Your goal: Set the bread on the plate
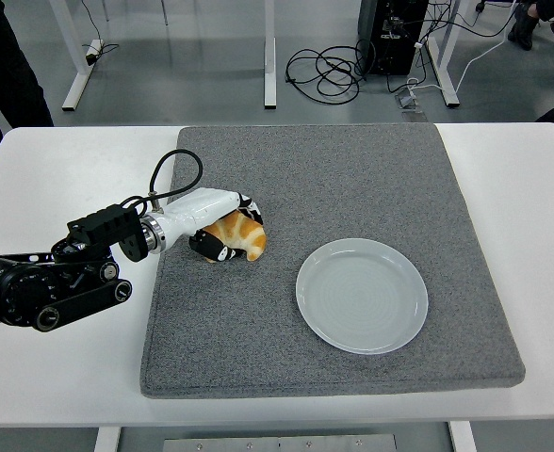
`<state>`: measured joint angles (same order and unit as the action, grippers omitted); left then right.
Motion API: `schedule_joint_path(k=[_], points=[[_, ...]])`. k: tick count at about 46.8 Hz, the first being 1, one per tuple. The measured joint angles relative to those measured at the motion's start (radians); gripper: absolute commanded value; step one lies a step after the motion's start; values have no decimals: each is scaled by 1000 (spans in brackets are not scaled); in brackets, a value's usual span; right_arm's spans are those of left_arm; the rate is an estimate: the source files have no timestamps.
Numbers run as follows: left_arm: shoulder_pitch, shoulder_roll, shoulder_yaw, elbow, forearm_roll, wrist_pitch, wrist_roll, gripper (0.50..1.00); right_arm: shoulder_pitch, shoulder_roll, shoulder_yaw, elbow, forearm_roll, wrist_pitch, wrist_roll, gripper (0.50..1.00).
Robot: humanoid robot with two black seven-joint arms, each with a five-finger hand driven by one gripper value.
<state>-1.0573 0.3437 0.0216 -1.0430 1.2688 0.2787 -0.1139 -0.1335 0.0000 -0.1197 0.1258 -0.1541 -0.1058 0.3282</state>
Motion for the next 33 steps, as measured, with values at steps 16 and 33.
schedule_joint_path(k=[16, 33], points=[[-91, 42, -11, -5, -39, -1, -43, 500, 0, 0, 0, 0, 0, 0, 0, 1000], [-279, 93, 0, -22, -55, -13, -40, 500, 0, 0, 0, 0, 0, 0, 0, 1000]])
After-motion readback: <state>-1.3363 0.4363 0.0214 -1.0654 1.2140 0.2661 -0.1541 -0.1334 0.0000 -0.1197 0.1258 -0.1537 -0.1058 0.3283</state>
